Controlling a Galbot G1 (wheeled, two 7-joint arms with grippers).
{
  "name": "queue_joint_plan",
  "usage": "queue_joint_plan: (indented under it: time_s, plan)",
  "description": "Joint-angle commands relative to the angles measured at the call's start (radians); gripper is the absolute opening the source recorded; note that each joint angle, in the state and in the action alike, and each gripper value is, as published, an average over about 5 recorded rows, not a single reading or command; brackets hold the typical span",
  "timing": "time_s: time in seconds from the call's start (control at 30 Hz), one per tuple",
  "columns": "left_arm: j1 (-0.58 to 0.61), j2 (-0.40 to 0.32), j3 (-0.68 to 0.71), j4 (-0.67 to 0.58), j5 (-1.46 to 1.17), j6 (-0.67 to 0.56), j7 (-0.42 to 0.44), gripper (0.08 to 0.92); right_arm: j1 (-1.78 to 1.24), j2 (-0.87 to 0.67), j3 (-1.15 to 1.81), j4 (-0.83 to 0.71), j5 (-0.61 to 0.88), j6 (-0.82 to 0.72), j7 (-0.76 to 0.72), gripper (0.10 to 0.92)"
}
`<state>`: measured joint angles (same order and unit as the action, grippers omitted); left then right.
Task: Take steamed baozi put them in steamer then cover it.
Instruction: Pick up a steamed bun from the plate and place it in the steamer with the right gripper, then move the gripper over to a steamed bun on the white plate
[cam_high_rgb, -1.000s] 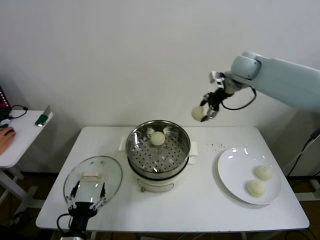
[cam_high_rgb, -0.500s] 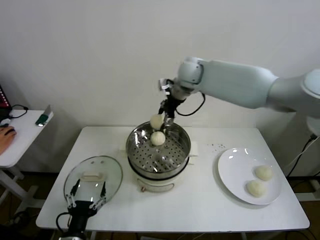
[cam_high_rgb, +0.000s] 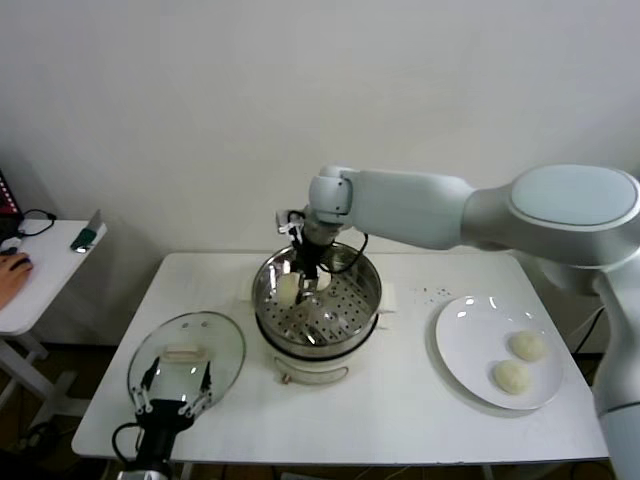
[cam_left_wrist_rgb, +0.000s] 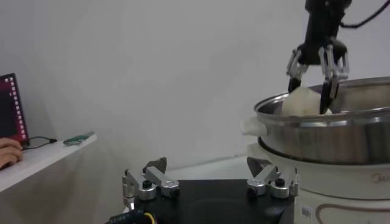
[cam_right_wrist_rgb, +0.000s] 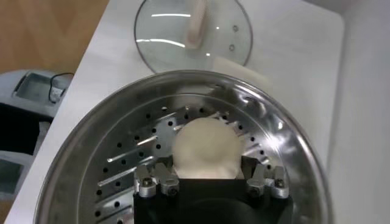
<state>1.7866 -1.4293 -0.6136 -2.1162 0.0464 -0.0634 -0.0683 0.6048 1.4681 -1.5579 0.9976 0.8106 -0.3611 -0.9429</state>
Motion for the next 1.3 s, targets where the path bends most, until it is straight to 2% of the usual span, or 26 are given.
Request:
queue_joint_plan:
  time_s: [0.03,0.27,0.43,0.57,0.73,1.07,1.3]
  plan:
    - [-0.019,-0.007,-0.001,0.009,0.004,0.003,-0.001,0.823,-0.055,0.042,-0.013,-0.031,-0.026,-0.002,0.009,0.721]
    - [-0.033,-0.006,-0.004,0.014,0.001,0.008,-0.001,0.823,-0.053,0.034,-0.005,-0.035,-0.041,-0.005,0.005,0.803]
    - [-0.034,-0.002,-0.004,0.016,0.001,0.009,-0.001,0.823,0.014,-0.025,0.016,0.005,-0.037,0.001,-0.019,0.822]
    - [-0.034,-0.002,-0.001,0.015,0.001,0.01,-0.002,0.823,0.138,-0.125,-0.011,0.085,-0.03,0.029,-0.068,0.823]
    - [-0.04,-0.005,0.002,0.01,-0.001,0.019,0.001,0.823,0.265,-0.333,-0.062,0.241,-0.033,0.054,-0.11,0.823]
    - [-0.068,-0.011,-0.015,0.007,-0.008,0.045,0.0,0.823,0.313,-0.772,-0.122,0.517,-0.273,0.068,-0.146,0.823]
    - [-0.046,-0.004,-0.021,-0.007,-0.003,0.045,0.001,0.823,0.089,-1.009,-0.017,0.575,-0.535,0.079,-0.144,0.823]
